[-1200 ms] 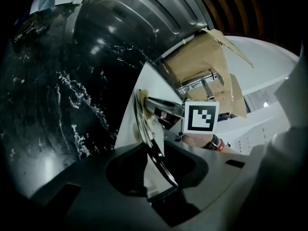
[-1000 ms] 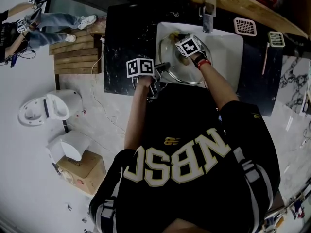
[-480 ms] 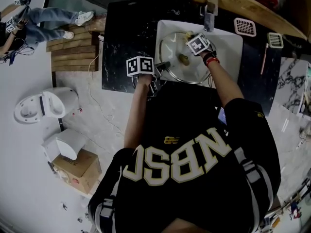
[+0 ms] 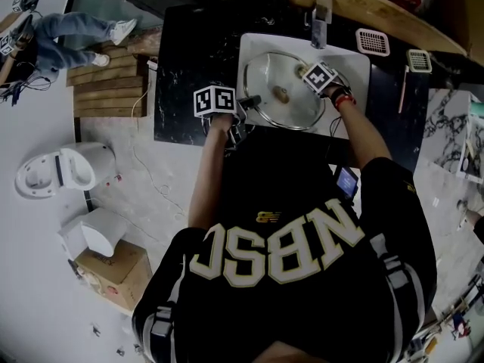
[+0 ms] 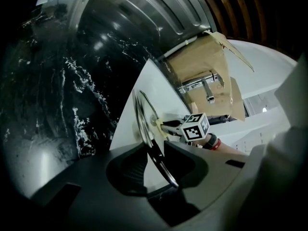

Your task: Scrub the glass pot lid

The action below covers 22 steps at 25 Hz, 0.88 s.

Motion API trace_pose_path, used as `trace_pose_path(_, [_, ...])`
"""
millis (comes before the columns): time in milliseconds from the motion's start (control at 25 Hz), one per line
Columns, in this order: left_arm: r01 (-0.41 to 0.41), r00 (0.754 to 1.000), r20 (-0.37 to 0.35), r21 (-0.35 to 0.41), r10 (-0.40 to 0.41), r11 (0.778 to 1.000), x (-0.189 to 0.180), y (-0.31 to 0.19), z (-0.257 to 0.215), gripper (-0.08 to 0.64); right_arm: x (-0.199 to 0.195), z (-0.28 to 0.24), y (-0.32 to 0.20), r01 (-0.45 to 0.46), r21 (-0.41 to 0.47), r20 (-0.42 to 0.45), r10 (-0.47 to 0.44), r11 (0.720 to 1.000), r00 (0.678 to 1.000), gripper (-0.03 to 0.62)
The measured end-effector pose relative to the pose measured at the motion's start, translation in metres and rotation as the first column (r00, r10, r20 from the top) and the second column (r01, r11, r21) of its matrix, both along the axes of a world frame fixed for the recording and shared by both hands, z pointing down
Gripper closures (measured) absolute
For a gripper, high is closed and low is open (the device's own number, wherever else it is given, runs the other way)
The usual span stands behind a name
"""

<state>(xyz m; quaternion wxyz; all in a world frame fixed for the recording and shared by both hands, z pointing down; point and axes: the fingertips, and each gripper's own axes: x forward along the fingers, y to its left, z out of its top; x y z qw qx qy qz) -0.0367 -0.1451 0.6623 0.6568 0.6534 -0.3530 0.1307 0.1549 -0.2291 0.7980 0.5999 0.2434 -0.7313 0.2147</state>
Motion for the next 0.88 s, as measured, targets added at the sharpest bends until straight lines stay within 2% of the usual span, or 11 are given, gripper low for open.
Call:
trace_pose_path(80, [-0.005, 1.000, -0.002, 0.007, 0.005, 1.000, 0.001, 0.000, -0.002, 0.439, 0.007, -0.005, 0.007, 0.015, -0.038, -0.021, -0.016, 0.999, 1.000, 0.523])
trace_pose_path(280, [-0.018, 1.000, -0.005, 0.013, 0.018, 1.000, 0.003, -0.001, -0.003, 0.436, 0.002, -0.012, 0.039, 0.074, -0.189, 0.014, -0.073, 0.979, 0.997, 0.525])
trace_pose_path(560, [-0.032, 0.999, -0.006, 0.012, 0.032, 0.999, 0.003, -0.002, -0.002, 0.434, -0.002, -0.035, 0.085, 0.136, -0.350, 0.096, -0.109, 0.927, 0.989, 0.526])
trace_pose_path(680, [-0.037, 0.999, -0.004, 0.015, 0.037, 0.999, 0.003, -0.002, -0.003, 0.436, -0.011, -0.048, 0.102, 0.161, -0.366, 0.148, -0.113, 0.917, 0.983, 0.529])
trace_pose_path(880, [-0.055, 0.998, 0.008, 0.028, 0.055, 0.998, 0.003, -0.007, -0.005, 0.434, -0.029, -0.065, 0.119, 0.217, -0.331, 0.186, -0.163, 0.918, 0.969, 0.529])
